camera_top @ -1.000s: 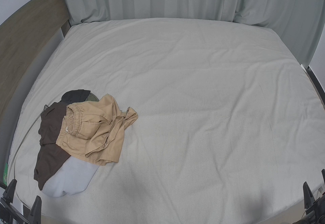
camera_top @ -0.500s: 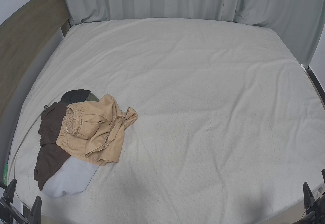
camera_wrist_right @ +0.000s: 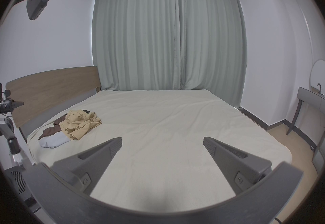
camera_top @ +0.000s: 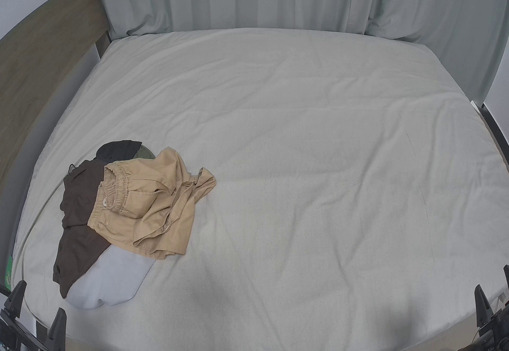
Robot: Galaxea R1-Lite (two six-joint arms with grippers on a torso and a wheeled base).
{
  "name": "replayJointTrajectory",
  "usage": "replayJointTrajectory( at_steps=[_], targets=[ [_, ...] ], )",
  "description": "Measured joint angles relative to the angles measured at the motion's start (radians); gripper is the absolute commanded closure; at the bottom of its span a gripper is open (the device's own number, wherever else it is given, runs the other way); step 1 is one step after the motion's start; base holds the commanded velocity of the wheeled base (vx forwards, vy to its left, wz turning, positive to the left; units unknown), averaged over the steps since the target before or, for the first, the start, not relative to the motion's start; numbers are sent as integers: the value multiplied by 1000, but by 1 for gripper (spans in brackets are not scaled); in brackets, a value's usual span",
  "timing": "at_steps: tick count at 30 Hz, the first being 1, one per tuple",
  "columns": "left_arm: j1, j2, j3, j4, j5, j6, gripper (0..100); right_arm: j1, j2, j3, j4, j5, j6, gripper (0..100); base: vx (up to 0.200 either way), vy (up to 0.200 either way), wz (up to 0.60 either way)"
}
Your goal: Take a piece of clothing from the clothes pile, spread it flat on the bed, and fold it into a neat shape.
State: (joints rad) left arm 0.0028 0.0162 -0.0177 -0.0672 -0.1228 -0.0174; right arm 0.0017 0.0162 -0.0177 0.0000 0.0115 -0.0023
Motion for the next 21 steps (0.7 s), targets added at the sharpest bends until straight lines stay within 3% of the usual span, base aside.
replayJointTrajectory(
  at_steps=[21],
  targets=[
    [0, 0, 0, -3, 3, 4, 0, 0, 0, 0, 0, 0, 0, 0, 0, 0, 0]
  ],
)
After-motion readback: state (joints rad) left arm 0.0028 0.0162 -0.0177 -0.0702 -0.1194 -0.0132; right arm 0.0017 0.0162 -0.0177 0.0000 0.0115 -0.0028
